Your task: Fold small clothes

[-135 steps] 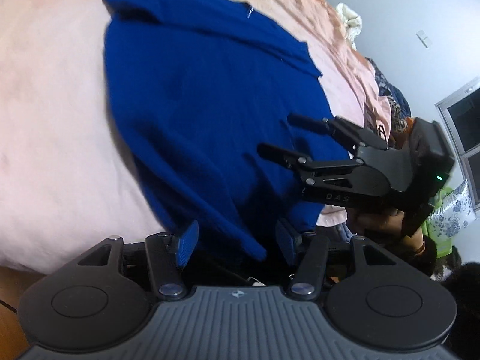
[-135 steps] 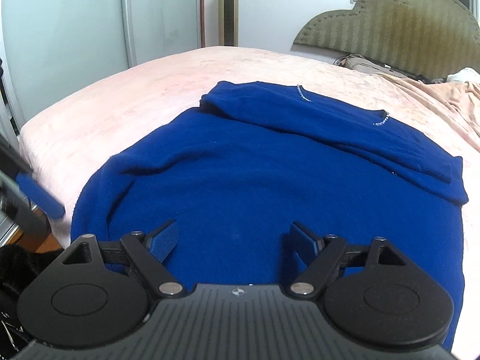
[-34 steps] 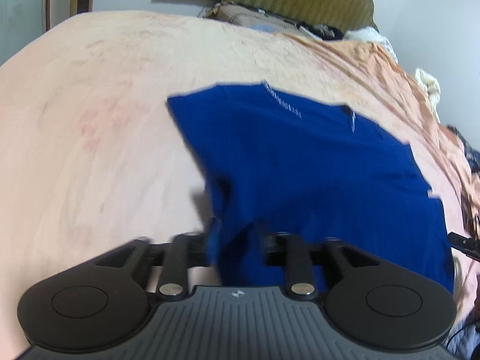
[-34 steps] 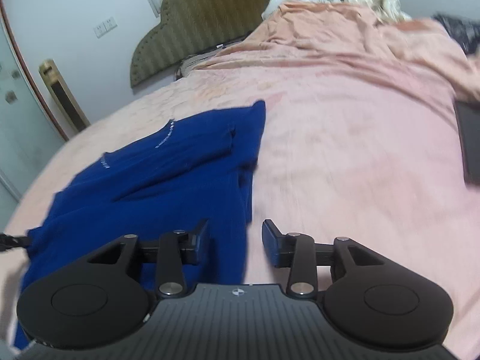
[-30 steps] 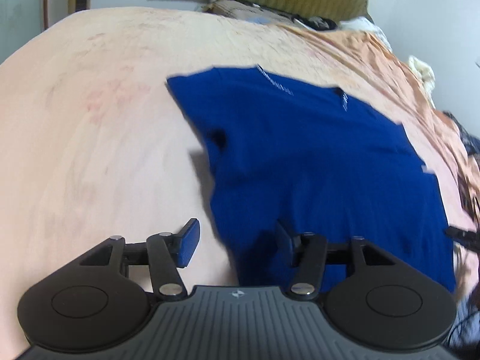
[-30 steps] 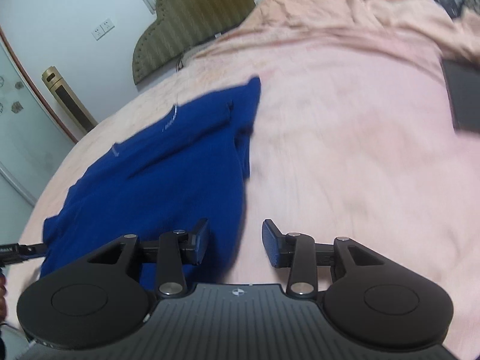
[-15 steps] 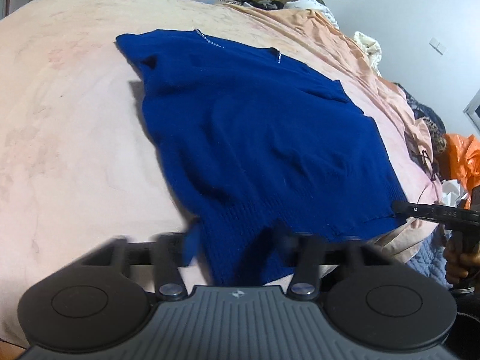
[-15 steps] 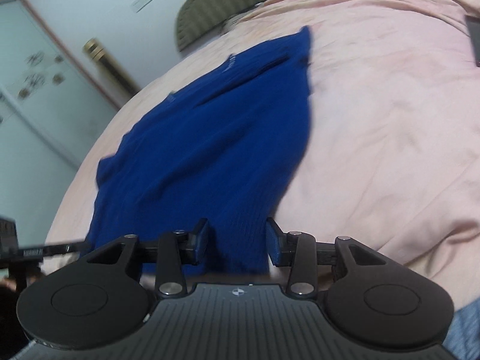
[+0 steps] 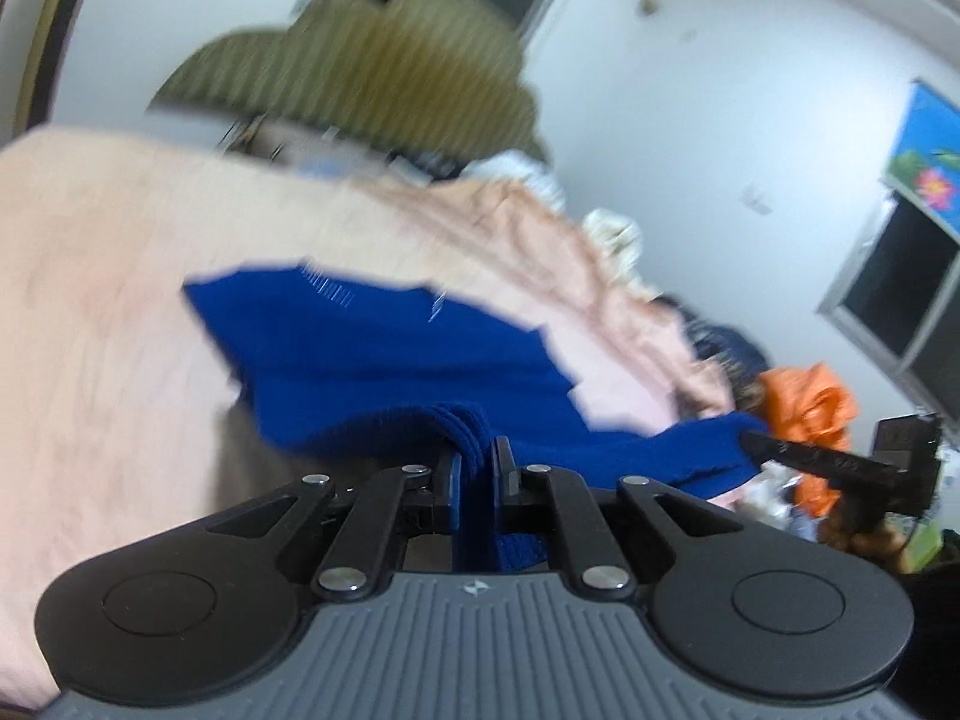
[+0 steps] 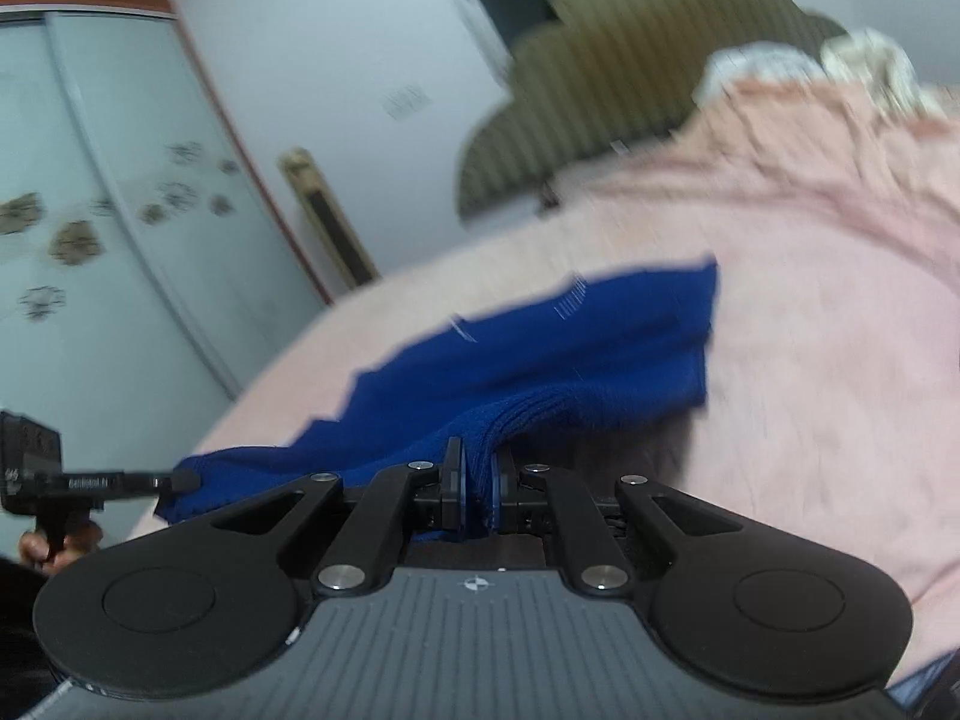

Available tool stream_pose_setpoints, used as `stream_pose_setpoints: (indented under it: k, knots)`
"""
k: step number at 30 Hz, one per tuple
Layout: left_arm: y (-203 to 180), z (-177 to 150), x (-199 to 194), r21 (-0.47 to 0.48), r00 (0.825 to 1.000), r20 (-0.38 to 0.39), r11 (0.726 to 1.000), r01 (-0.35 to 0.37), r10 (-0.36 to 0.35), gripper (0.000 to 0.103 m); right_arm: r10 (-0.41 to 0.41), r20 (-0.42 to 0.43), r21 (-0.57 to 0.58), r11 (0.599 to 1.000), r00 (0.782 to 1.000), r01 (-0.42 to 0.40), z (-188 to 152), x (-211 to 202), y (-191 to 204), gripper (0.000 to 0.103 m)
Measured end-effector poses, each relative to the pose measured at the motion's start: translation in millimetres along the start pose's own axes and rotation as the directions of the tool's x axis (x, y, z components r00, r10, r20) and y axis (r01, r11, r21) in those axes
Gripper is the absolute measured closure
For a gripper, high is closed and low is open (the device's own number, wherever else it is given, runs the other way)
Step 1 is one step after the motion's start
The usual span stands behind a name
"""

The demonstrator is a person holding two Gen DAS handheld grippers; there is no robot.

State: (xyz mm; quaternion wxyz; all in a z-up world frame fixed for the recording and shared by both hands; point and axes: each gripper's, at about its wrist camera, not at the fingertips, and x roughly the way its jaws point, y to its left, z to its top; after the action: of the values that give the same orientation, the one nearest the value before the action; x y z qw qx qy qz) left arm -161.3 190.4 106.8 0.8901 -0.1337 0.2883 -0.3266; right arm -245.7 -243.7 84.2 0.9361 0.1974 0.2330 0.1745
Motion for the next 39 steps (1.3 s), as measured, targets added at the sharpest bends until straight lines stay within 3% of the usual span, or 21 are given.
stream_pose_setpoints:
  k: [4,6,9,14,17,20,22,23,25,26,27,29,32,34,35,37,38,39]
  knots:
    - [-5,4,-1,0.016,1.0,-0.024,1.0,0.013,-0.013,0.096,0.043,0.017,-0.071,0.997,0.999,-0.042,11,-29,15,0.092]
    - [2,3,11,-0.005,0.998,-0.055,1.0,-0.016,0.016,0.097,0.046,0.011,-0.073,0.996,0.999,-0.045,12,-32,14,0.092]
    - [11,4,27,-0.044,0.998,-0.065,0.999,-0.024,0.021,0.098,0.025,0.003,-0.008,1.0,1.0,-0.025,16,-19,-2,0.092]
    - [18,20,50,-0.022,0.996,-0.052,0.997,-0.073,0.072,0.098,0.011,0.006,0.086,0.996,1.0,-0.012,24,13,-22,0.092]
    - [34,17,65,-0.081,0.988,-0.153,0.996,-0.039,0.026,0.098,0.019,0.001,0.098,0.995,1.0,-0.019,28,28,-25,0.092]
    - [54,-3,78,-0.184,0.96,-0.28,0.982,-0.045,-0.008,0.094,0.019,-0.01,0.108,0.994,1.0,-0.017,24,36,-29,0.092]
    - [61,-18,84,-0.213,0.932,-0.362,0.975,-0.07,-0.012,0.087,0.014,-0.017,0.124,0.992,1.0,-0.011,21,40,-34,0.092]
    - [64,-25,86,-0.225,0.921,-0.388,0.971,-0.082,-0.012,0.078,0.011,-0.021,0.131,0.991,1.0,-0.008,20,41,-37,0.091]
    - [68,-39,82,-0.273,0.919,-0.393,0.957,-0.102,-0.015,0.054,0.012,-0.024,0.141,0.99,1.0,-0.009,19,43,-39,0.091]
    - [71,-46,78,-0.296,0.92,-0.392,0.949,-0.108,-0.018,0.032,0.014,-0.023,0.14,0.99,1.0,-0.011,19,43,-39,0.091]
    - [72,-51,75,-0.319,0.923,-0.384,0.942,-0.107,-0.025,0.023,0.017,-0.022,0.138,0.99,1.0,-0.014,19,44,-39,0.091]
    - [75,-59,73,-0.374,0.93,-0.361,0.924,-0.083,-0.062,0.023,0.021,-0.019,0.138,0.99,1.0,-0.019,19,45,-39,0.091]
    - [79,-72,91,-0.445,0.91,-0.394,0.893,-0.064,-0.131,0.023,0.024,-0.007,0.141,0.99,1.0,-0.023,21,47,-42,0.091]
    - [75,-76,94,-0.434,0.925,-0.356,0.9,-0.037,-0.134,0.022,0.03,0.006,0.153,0.988,1.0,-0.031,22,49,-44,0.091]
    - [73,-74,96,-0.421,0.928,-0.349,0.906,-0.033,-0.128,0.023,0.033,0.012,0.153,0.988,0.999,-0.034,23,50,-44,0.091]
    - [72,-73,98,-0.405,0.936,-0.334,0.914,-0.034,-0.114,0.06,0.032,0.015,0.148,0.988,0.999,-0.034,23,53,-44,0.091]
    - [72,-74,102,-0.403,0.927,-0.357,0.914,-0.044,-0.113,0.096,0.029,0.015,0.15,0.988,0.999,-0.031,23,54,-44,0.091]
    - [73,-75,105,-0.406,0.92,-0.376,0.912,-0.058,-0.109,0.098,0.028,0.015,0.152,0.988,1.0,-0.03,22,55,-45,0.091]
